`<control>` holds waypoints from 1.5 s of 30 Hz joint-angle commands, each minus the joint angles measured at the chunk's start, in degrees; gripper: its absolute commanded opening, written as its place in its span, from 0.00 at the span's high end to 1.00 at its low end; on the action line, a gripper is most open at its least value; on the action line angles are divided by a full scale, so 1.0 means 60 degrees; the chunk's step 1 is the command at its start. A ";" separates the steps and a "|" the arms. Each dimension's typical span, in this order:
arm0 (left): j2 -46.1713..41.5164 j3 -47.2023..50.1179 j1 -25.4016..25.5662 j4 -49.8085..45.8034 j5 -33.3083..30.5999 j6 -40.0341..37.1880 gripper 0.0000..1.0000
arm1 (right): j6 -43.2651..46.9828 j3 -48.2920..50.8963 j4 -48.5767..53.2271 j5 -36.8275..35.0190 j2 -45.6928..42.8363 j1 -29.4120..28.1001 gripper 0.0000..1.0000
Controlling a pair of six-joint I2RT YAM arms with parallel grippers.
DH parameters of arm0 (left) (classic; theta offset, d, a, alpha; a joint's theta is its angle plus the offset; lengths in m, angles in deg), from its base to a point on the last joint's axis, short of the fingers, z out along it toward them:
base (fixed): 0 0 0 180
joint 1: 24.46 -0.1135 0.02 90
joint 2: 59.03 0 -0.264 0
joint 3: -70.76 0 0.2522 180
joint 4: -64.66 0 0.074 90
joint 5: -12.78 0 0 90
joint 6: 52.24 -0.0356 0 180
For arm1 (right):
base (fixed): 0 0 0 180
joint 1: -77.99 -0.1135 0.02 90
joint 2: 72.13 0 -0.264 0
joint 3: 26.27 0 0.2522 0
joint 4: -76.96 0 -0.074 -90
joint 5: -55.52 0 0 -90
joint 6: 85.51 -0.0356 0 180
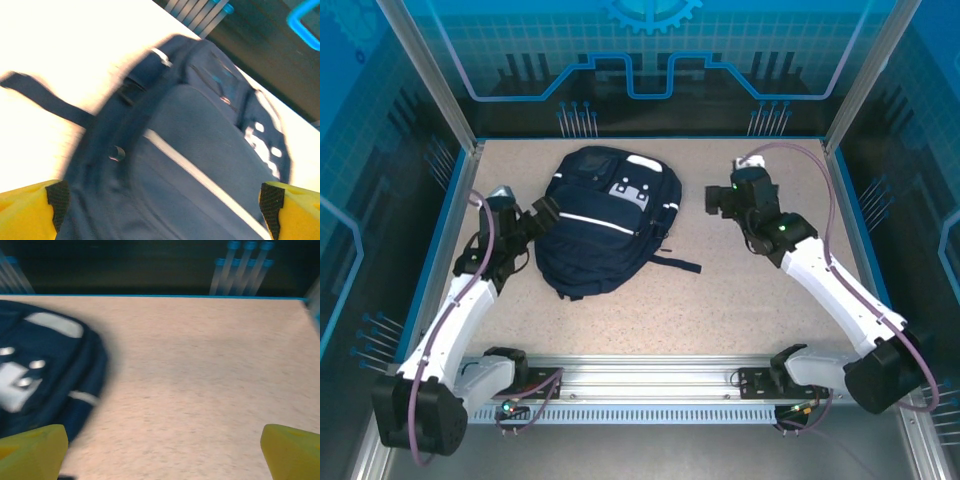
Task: Pack books, pencil case, and school supplies into a backpack
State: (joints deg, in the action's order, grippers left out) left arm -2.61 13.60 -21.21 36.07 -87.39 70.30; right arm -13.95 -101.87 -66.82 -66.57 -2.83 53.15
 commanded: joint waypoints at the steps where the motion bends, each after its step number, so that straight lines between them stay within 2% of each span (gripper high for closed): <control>1: -0.0171 0.0961 -0.0102 0.1064 -0.2554 -0.1535 0.01 | 0.0448 0.1157 -0.1440 -0.1235 -0.0508 0.0674 0.00; 6: 0.0075 0.1931 -0.0282 0.2473 -0.2992 -0.2654 0.01 | 0.0286 0.2604 -0.2334 -0.1063 -0.0813 0.2019 0.00; 9: 0.0393 0.2309 -0.0363 0.3191 -0.2962 -0.2998 0.01 | 0.0866 0.3556 -0.3436 -0.1354 -0.0583 0.2358 0.00; 13: 0.0747 0.3087 -0.0380 0.4709 -0.2398 -0.3603 0.01 | 0.1656 0.4248 -0.4479 -0.0996 -0.0015 0.2455 0.00; 18: 0.1128 0.4248 -0.0380 0.7240 -0.1166 -0.4237 0.01 | 0.2381 0.4875 -0.6171 0.0389 0.0547 0.2627 0.00; 21: 0.1477 0.4501 -0.0380 0.8076 -0.0493 -0.4549 0.01 | 0.2664 0.5144 -0.7080 0.1129 0.0658 0.2627 0.00; 28: 0.2157 0.4445 -0.0380 0.8863 0.0197 -0.4835 0.01 | 0.2424 0.5715 -0.8392 0.2344 0.0912 0.3040 0.00; 34: 0.2983 0.4167 -0.0380 0.9584 0.0993 -0.4830 0.01 | 0.2476 0.5928 -0.8935 0.2522 0.1112 0.3155 0.00; 41: 0.3575 0.3394 -0.0368 0.8868 0.2512 -0.5594 0.01 | 0.2511 0.6061 -0.9283 0.2682 0.1330 0.3175 0.00; 45: 0.3511 0.3531 -0.0366 0.9070 0.2321 -0.5571 0.01 | 0.2610 0.6100 -0.9403 0.2861 0.1312 0.3182 0.00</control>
State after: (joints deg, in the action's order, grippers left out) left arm 18.50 35.33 -23.55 88.75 -77.05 38.80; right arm 0.96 -65.96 -119.98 -50.86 4.67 71.31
